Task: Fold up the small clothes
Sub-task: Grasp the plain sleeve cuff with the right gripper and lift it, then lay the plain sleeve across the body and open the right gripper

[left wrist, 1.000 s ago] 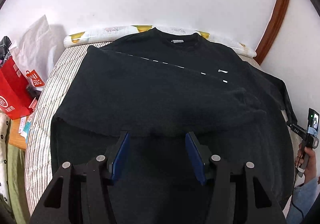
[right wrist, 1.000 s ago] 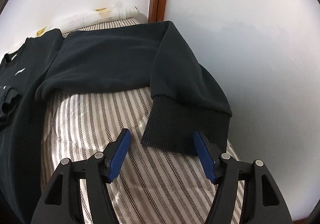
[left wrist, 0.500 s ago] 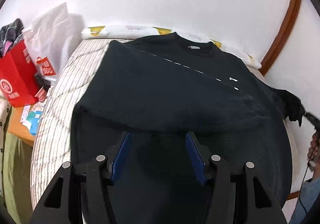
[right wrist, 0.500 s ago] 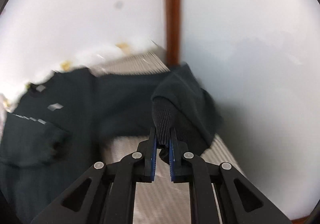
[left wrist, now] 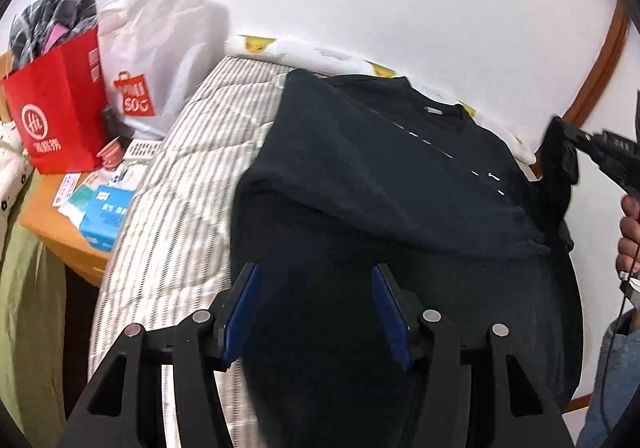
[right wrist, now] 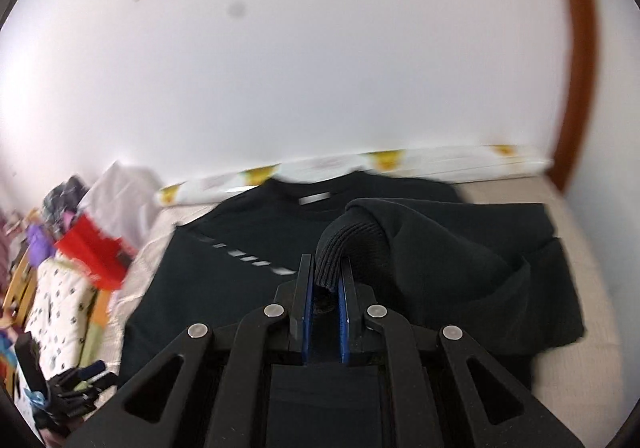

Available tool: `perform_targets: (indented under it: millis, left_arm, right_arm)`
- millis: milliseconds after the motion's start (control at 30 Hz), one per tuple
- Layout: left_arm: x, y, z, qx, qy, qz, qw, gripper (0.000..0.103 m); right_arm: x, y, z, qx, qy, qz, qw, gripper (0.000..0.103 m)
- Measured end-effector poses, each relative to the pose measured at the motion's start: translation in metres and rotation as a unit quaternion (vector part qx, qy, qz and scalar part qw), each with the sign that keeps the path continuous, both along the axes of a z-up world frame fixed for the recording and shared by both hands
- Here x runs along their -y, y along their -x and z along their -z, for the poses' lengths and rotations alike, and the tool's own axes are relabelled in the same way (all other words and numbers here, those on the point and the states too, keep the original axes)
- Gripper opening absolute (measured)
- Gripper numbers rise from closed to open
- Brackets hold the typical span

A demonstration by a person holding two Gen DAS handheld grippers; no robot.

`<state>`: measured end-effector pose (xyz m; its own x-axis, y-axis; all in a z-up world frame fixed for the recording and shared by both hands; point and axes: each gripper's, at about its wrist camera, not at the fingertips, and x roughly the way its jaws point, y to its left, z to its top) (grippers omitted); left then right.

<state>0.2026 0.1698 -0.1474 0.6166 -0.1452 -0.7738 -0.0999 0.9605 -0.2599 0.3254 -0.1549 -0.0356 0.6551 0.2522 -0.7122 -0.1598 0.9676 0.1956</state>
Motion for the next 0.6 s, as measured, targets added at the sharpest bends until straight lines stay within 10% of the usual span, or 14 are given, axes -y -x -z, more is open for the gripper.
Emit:
perform_targets:
  millis: [433, 600]
  left_arm:
    - [-0.034, 0.002, 0.009, -0.005, 0.004, -0.019, 0.9998, 0.054]
    - [-0.029, 0.005, 0.012, -0.012, -0.006, -0.012, 0.9998, 0.055]
  right_arm:
    - [-0.167, -0.009, 0.028, -0.006, -0.045, -0.126, 0.991, 0.011]
    - [-0.178, -0.005, 0.058, -0.029, -0.012, -0.152, 0.988, 0.036]
